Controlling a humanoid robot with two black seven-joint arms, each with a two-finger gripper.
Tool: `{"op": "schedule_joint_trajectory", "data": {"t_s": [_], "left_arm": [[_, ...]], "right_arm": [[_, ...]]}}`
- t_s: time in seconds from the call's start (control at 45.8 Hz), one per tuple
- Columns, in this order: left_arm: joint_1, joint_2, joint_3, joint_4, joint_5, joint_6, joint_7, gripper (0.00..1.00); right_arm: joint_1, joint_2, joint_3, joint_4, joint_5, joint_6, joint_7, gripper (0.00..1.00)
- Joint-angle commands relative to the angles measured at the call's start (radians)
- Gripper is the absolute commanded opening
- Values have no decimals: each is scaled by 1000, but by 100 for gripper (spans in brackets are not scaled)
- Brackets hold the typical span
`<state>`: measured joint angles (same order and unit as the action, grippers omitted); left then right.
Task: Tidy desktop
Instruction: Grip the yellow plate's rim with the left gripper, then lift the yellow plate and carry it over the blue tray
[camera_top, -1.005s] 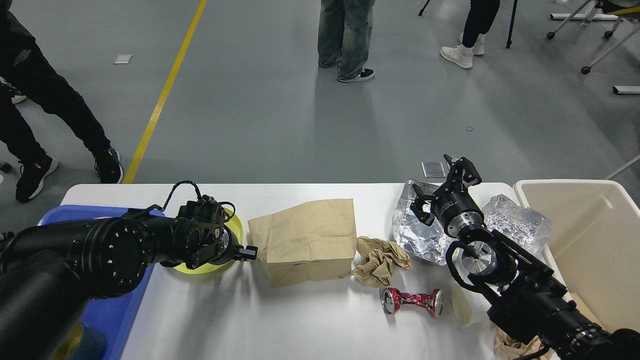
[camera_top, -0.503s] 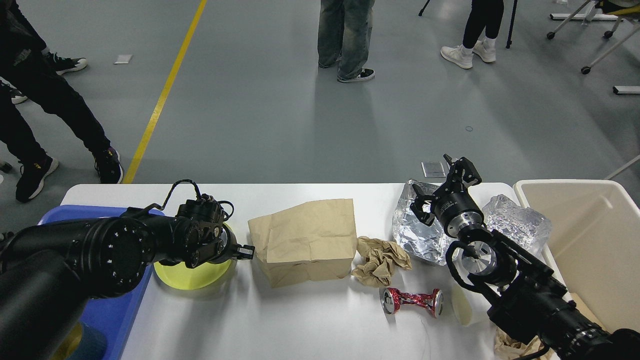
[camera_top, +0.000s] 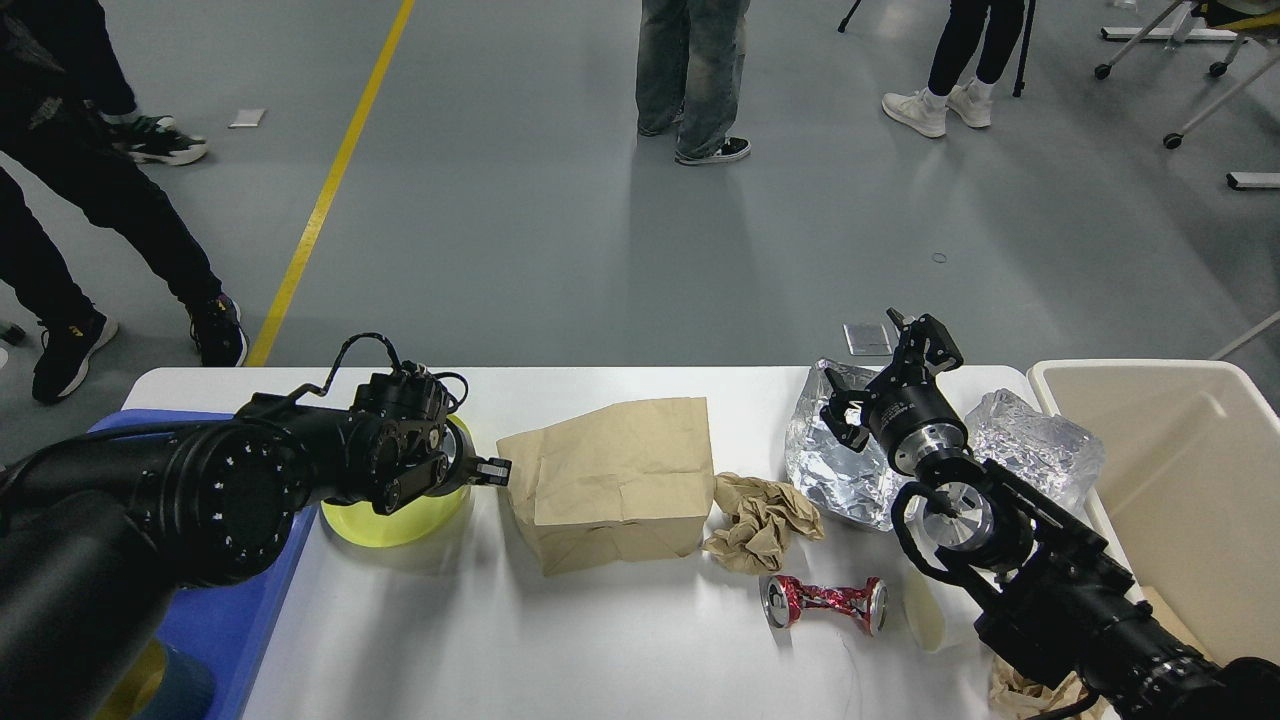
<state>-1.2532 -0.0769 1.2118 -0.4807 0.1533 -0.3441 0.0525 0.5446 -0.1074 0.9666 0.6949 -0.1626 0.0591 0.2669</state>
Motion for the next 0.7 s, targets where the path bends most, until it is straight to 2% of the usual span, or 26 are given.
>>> {"op": "schedule_joint_trajectory", "data": {"t_s": [0.0,0.306,0.481,0.678], "left_arm": [[-23,2,0,4,2,-3,-2,0],[-72,-1,-6,-3,3,-79,-5,0],[-95,2,-6,-3,3,-167,-5,0],[-141,2,-26,-7,2,-309,-5,0]], "right_arm": [[0,0,1,0,0,1,0,100],[0,0,0,0,0,-1,0,100],[0,0,1,0,0,1,0,100],[0,0,0,0,0,-1,0,100]]}}
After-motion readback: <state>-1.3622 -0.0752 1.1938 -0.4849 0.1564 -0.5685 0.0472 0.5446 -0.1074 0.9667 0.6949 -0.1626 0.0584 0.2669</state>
